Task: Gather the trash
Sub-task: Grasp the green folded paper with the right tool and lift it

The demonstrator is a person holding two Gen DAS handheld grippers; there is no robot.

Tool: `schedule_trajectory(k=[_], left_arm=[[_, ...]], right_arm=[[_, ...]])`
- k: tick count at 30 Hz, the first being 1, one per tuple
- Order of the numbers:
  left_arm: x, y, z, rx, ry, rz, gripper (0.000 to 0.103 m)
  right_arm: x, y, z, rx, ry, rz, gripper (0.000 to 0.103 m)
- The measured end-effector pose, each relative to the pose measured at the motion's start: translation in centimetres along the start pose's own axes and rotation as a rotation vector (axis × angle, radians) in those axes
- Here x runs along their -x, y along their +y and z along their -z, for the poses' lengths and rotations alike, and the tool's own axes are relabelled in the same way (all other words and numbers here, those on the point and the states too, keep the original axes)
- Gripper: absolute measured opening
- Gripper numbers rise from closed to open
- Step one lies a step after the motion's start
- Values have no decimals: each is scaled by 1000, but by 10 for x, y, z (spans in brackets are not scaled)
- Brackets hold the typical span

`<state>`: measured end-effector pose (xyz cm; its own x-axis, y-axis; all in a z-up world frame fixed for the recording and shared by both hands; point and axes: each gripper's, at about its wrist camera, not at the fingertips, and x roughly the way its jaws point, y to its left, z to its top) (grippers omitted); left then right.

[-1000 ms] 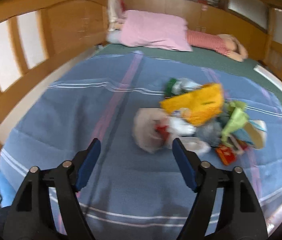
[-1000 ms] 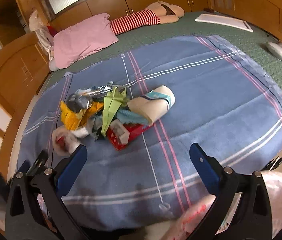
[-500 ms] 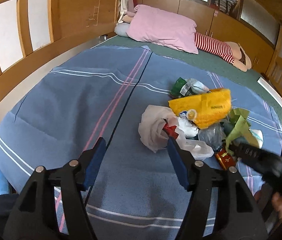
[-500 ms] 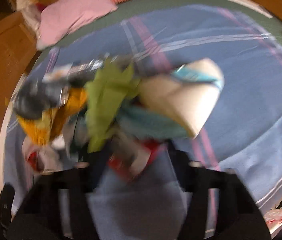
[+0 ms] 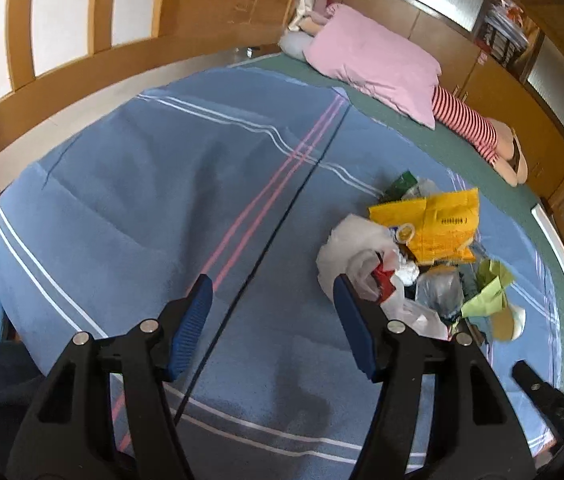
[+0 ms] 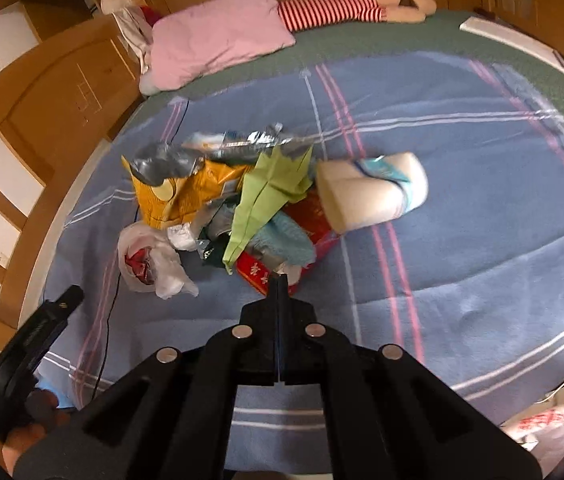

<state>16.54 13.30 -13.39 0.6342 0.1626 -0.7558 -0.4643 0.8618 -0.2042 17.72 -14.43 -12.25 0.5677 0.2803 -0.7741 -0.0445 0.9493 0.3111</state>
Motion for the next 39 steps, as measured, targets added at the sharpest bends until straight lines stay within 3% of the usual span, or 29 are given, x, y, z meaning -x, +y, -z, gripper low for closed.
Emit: schedule_trajectory(k=[4,12,14,17,19,20,26,27,28,29,32,39], left_arm=[[-3,-6,3,-31,18,-11,69],[-1,-8,5,-35,9,-33,74],[1,-6,4,-27,2,-36,74],[1,-4,4,-14,1,-38,74],[1,-3,3,-11,3,-37,74],[1,-3,3,-13,3,-37,74],[1,-4,4,-23,5,-38,75],[1,-4,4,-22,5,-39,75],[1,-3,3,-20,6,-40,75],[1,-3,3,-18,6,-39,75],[2,-1,3,-7,4,-39,75],[3,18,-2,126,6,8,75]], right_arm=[[5,-5,1,8,-11,31,1],[-18,-7,0,-56,37,2,2],[-26,-4,-5,-67,36,6,11],[-37,-1,-20,-118,22,0,48],[-43,4,-32,-140,-3,14,59],[-46,7,-37,-140,-13,23,60],[-73,34,-59,-51,-19,131,59],[-76,37,-58,-32,-14,149,55],[-79,40,-58,-11,-9,160,41],[-82,43,-56,12,4,167,38],[-77,44,-49,46,-3,159,30],[-25,31,-27,50,-36,72,29]])
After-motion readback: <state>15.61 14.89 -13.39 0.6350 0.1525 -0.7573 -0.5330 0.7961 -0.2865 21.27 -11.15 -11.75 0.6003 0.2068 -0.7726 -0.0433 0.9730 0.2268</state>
